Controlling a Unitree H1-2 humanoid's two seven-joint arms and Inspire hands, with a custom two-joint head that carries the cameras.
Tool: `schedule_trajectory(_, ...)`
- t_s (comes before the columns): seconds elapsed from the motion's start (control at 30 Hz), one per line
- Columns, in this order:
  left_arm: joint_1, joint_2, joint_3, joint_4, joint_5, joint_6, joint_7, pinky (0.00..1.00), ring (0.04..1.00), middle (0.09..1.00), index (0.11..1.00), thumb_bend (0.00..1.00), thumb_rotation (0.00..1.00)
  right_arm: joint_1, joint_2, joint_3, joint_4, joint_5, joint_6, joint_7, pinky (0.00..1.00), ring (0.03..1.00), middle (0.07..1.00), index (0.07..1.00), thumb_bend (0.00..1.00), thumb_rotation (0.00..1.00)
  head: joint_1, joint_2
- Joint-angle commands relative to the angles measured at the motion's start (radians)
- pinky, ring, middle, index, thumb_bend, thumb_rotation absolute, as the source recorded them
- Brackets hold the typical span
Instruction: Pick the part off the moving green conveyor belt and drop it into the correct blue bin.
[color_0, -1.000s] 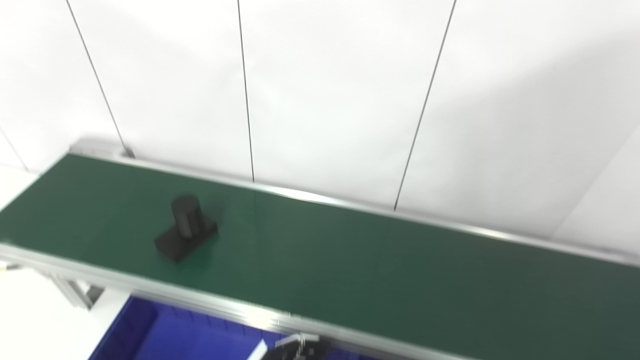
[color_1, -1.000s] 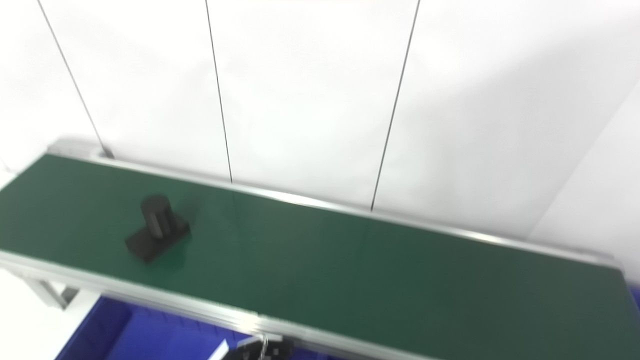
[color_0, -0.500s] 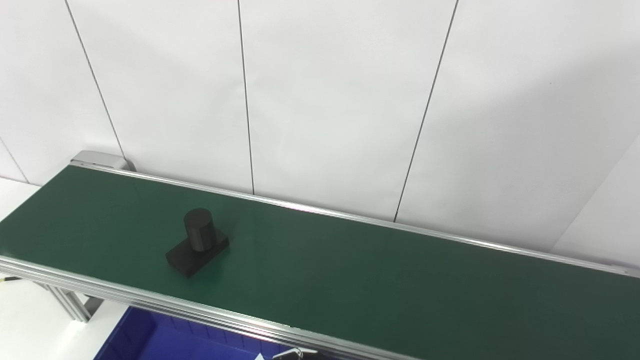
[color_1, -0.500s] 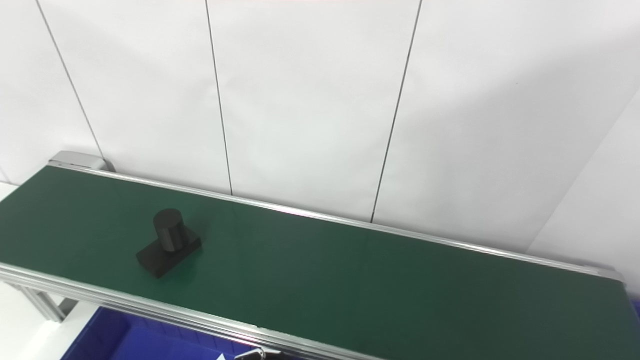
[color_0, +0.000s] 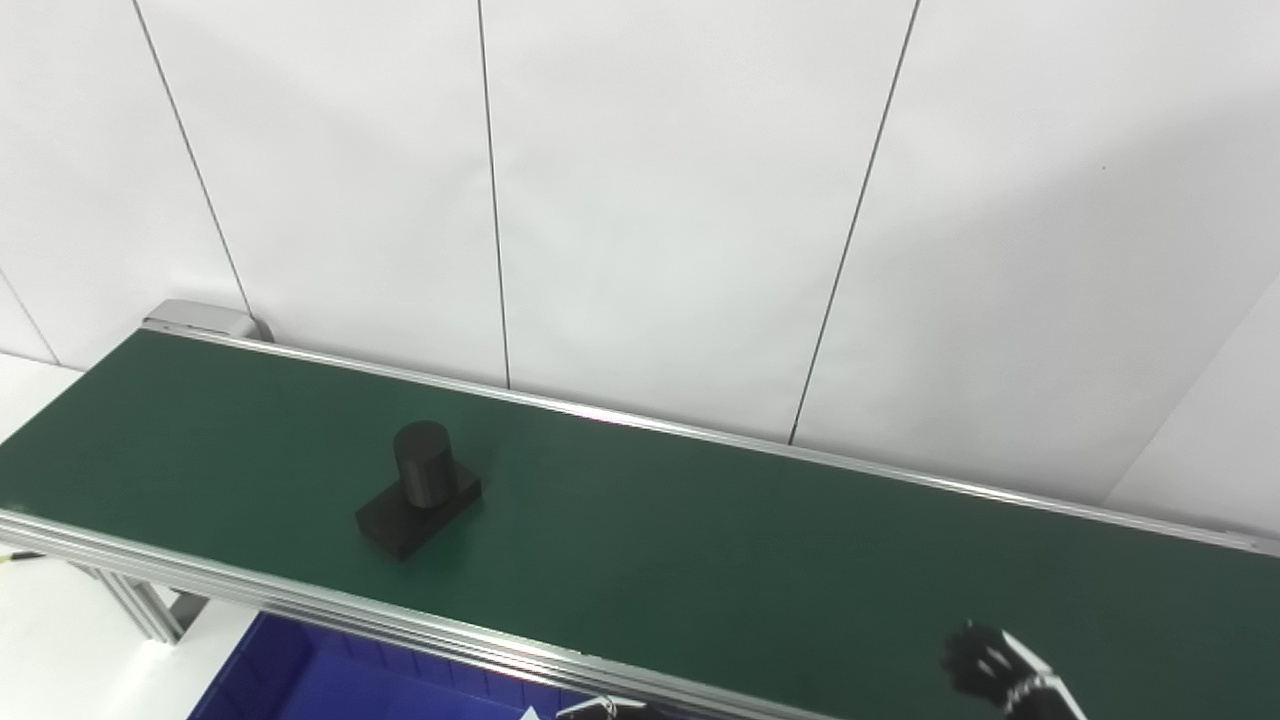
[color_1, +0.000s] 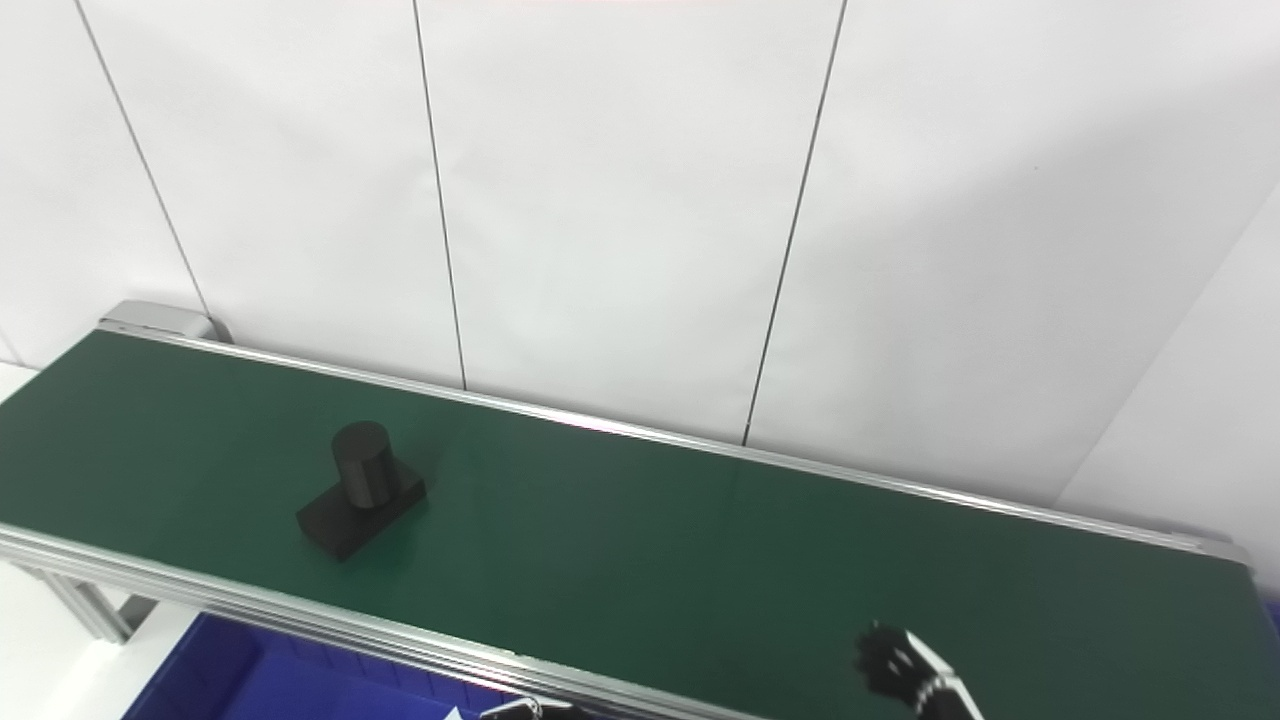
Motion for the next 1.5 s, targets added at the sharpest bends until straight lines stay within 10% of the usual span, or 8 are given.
schedule_trajectory(0.0,-0.026,-0.002,-0.009,-0.007,0.005,-0.041,0.003,0.66,0.722,0.739,0.705,0.97,0.14,-0.051,0.014,-0.020,-0.045,0.013,0.001,0.041,0.65,0.709,0.760,0.794,0.99,0.37,0.001,0.001)
schedule_trajectory(0.6,-0.064,0.010,-0.033,0.013,-0.007,-0.041,-0.002,0.63,0.697,0.718,0.674,0.99,0.14,-0.297,0.118,-0.059,0.013,-0.181,0.238,0.196,0.66,0.723,0.779,0.821,0.88,0.34,-0.029,0.013)
schedule_trajectory(1.47,-0.082,0.010,-0.080,0.019,0.034,-0.041,0.064,0.63,0.681,0.700,0.693,1.00,0.18,-0.632,0.221,0.066,0.252,-0.377,0.502,0.305,0.66,0.748,0.799,0.852,0.91,0.46,-0.025,0.032)
